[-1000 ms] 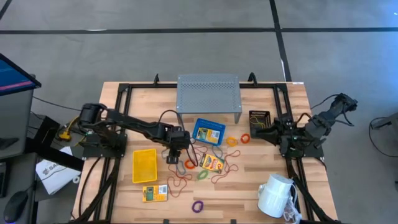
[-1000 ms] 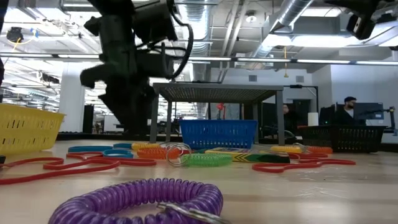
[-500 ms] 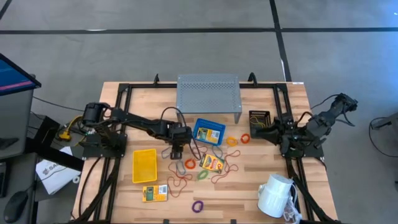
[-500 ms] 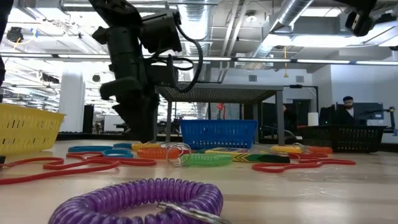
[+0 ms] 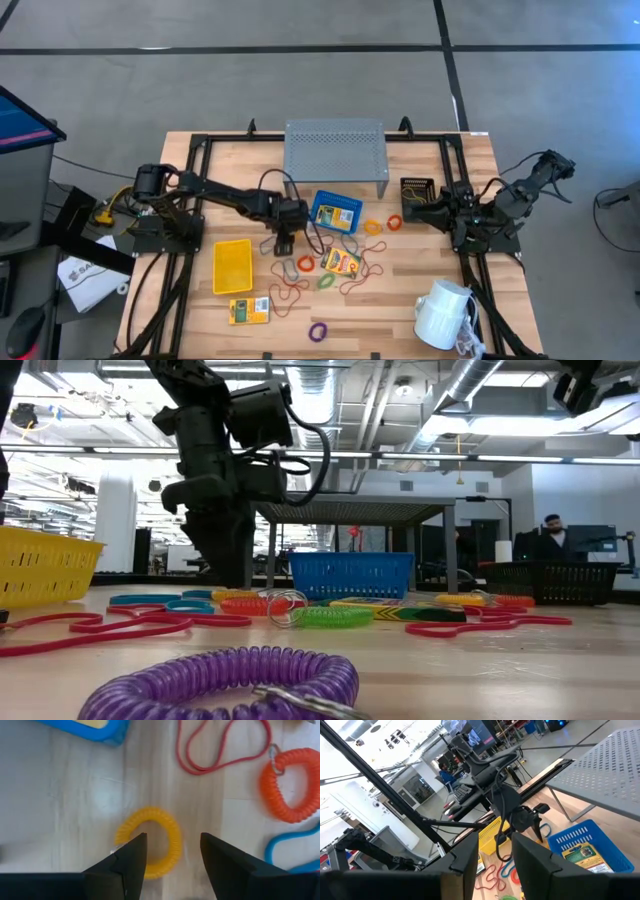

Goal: Pick & Place Office Desk Supplies
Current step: Put the yellow spring keychain into the yellow bin

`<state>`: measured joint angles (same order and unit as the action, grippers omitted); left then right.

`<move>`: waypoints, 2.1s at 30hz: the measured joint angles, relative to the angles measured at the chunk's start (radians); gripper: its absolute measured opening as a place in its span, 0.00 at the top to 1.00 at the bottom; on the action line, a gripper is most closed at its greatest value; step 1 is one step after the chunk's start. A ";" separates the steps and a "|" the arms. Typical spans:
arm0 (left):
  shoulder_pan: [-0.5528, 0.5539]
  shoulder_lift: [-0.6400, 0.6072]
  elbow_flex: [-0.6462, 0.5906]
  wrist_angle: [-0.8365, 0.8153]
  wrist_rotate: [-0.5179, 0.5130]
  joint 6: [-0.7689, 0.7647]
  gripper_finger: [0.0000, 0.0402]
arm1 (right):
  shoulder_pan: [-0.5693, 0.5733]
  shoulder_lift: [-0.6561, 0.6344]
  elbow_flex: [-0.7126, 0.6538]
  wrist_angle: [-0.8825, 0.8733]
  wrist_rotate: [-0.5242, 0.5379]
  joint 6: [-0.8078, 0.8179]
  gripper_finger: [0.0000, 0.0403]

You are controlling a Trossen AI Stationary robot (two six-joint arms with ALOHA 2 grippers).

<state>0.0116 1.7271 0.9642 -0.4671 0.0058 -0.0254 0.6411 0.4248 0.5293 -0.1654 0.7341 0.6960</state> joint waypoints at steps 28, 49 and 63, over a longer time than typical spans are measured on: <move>-0.034 0.044 -0.001 -0.005 -0.050 -0.005 0.68 | -0.001 0.000 0.000 0.024 0.002 -0.043 0.71; -0.076 -0.060 0.001 -0.038 -0.076 -0.096 1.00 | -0.002 0.000 0.000 0.032 0.026 -0.043 0.71; -0.106 -0.460 0.003 -0.262 -0.059 -0.287 1.00 | -0.002 0.000 0.000 0.031 0.027 -0.050 0.71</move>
<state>-0.0947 1.2673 0.9668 -0.7286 -0.0535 -0.3127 0.6388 0.4248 0.5297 -0.1341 0.7609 0.6456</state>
